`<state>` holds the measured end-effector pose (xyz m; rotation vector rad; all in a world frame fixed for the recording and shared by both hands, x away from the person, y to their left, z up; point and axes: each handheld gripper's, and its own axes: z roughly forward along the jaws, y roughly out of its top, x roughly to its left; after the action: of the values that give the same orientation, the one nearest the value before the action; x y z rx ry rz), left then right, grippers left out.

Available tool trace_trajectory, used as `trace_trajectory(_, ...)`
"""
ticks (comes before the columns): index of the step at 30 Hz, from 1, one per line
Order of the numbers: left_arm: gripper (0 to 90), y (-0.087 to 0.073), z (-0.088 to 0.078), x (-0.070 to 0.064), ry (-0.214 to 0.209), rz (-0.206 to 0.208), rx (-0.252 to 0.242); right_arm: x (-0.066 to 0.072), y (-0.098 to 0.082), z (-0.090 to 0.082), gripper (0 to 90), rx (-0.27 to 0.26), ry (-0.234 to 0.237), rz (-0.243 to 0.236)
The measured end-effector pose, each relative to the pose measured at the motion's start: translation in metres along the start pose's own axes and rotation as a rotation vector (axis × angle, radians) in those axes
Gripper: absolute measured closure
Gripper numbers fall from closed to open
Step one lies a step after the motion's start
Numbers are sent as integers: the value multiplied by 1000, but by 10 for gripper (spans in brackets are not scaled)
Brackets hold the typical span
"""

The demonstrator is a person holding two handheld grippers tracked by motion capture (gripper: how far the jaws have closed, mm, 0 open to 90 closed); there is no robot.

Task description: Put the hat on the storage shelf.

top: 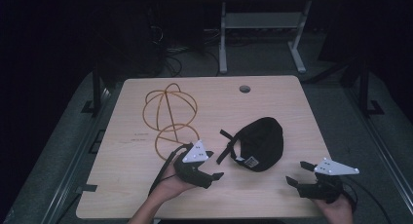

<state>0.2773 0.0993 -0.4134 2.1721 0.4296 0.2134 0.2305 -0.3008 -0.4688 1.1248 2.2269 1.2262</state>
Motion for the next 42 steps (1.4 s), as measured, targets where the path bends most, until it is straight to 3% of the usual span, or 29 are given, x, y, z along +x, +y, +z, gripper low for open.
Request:
trace_trajectory(13,247,24,15,-5,-50,38,18,0,0,-1,196,-2,9,1)
trace_trajectory(24,249,44,37,-11,-87,67,34,0,0,-1,191,-10,14,2)
trace_trajectory(37,254,55,56,-11,-107,78,70,1,1,-1,191,-14,18,2)
trace_trajectory(42,304,55,67,-12,-117,91,104,2,1,-1,191,-18,20,0)
